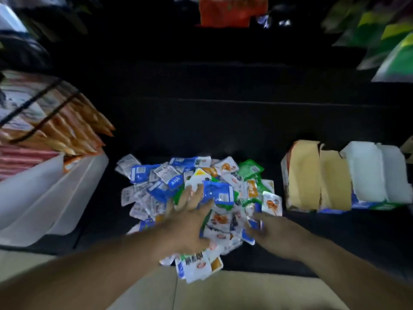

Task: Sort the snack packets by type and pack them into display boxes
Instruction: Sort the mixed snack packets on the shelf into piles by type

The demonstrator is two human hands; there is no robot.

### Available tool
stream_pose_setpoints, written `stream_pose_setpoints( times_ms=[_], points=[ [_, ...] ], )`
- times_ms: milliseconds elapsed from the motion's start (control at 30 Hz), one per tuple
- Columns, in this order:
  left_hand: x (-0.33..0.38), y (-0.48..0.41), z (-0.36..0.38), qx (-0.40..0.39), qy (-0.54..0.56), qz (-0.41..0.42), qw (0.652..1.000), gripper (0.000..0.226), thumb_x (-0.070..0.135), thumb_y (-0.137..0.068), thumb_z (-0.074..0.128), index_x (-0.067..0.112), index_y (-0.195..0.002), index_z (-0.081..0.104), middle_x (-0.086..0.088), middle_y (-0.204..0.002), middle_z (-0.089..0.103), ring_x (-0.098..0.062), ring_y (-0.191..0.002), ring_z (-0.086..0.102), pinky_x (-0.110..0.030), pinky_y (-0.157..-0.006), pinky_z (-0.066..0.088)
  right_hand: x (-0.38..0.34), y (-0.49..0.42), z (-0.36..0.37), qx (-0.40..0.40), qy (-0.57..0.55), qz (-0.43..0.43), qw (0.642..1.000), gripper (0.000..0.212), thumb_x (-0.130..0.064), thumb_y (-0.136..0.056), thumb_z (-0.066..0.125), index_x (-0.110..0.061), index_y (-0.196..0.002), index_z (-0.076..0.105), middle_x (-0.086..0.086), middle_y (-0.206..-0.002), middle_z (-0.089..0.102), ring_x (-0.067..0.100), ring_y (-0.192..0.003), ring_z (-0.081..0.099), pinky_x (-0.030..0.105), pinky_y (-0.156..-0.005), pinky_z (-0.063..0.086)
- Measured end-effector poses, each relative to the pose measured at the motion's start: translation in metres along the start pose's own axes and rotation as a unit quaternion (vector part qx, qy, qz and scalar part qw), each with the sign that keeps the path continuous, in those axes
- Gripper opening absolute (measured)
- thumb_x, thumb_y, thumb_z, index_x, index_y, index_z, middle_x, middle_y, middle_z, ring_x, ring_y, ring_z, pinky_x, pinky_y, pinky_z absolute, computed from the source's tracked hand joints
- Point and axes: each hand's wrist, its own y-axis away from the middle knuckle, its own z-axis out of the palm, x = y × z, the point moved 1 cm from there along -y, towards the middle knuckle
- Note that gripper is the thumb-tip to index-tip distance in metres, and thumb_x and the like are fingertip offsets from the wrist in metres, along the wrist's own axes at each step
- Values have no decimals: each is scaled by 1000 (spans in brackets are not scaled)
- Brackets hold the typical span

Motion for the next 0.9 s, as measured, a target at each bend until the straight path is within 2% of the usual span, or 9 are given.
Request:
stream_pose_setpoints(
  times_ms=[67,133,233,300,400,567,667,800,900],
  points=[
    [2,1,-8,-24,-19,7,1000,121,65,-81,71,42,-160,-16,5,-158,-47,-28,-145,-45,-74,-117,-14,-1,3,-9,-4,0,26,1000,80,-70,-96,49,-33,-162,25,-1,-166,34,21,-144,43,29,-107,40],
    [0,-10,-10,-28,-15,1,999,128,72,-76,72,46,-157,-23,5,-154,-52,-30,-141,-50,-78,-113,-17,-6,-13,-17,16,-11,13,1000,87,-71,-94,52,-38,-164,14,2,-172,15,27,-152,32,35,-117,36],
    [8,-28,5,-45,6,-22,999,135,79,-70,72,50,-151,-31,4,-146,-61,-32,-135,-55,-82,-109,-17,-7,-37,-3,41,-85,51,994,105,-74,-83,66,-53,-160,-3,1,-171,-15,32,-159,-3,50,-126,23],
    [9,-40,24,-38,12,-35,999,136,79,-70,73,53,-148,-35,4,-141,-66,-34,-134,-56,-83,-109,-15,-8,-47,21,61,-128,75,987,117,-76,-75,73,-56,-158,-7,2,-170,-22,32,-158,-16,52,-127,17],
    [4,-49,47,17,-7,-30,999,129,81,-75,66,53,-145,-40,2,-140,-67,-35,-132,-58,-84,-107,-15,-7,-52,52,98,-95,83,987,120,-87,-70,65,-54,-158,-10,-3,-169,-27,30,-156,-25,53,-125,16],
    [-14,-53,69,101,11,0,995,112,95,-76,45,59,-146,-34,8,-150,-58,-26,-139,-54,-76,-111,-21,-15,-59,64,129,-28,92,987,114,-95,-71,51,-52,-159,-8,-5,-171,-20,32,-157,-21,56,-117,35],
    [-29,-56,70,150,9,1,989,100,95,-80,38,63,-146,-30,11,-156,-51,-24,-145,-47,-71,-117,-17,-28,-68,56,137,-20,99,985,114,-97,-69,48,-51,-160,-4,-5,-172,-14,32,-158,-15,57,-111,41],
    [-58,-58,69,182,-6,-25,983,85,92,-79,15,63,-147,-27,10,-163,-41,-26,-151,-37,-65,-123,-7,-50,-82,54,135,-25,100,985,116,-102,-64,44,-51,-159,-1,-4,-173,-11,35,-158,-10,57,-107,44],
    [-64,-57,60,149,-32,-42,987,84,86,-87,24,60,-149,-28,7,-162,-42,-28,-153,-34,-67,-124,0,-51,-79,47,142,-14,78,987,116,-104,-62,40,-52,-159,2,-11,-172,-4,27,-160,-2,53,-109,44]
  ],
)
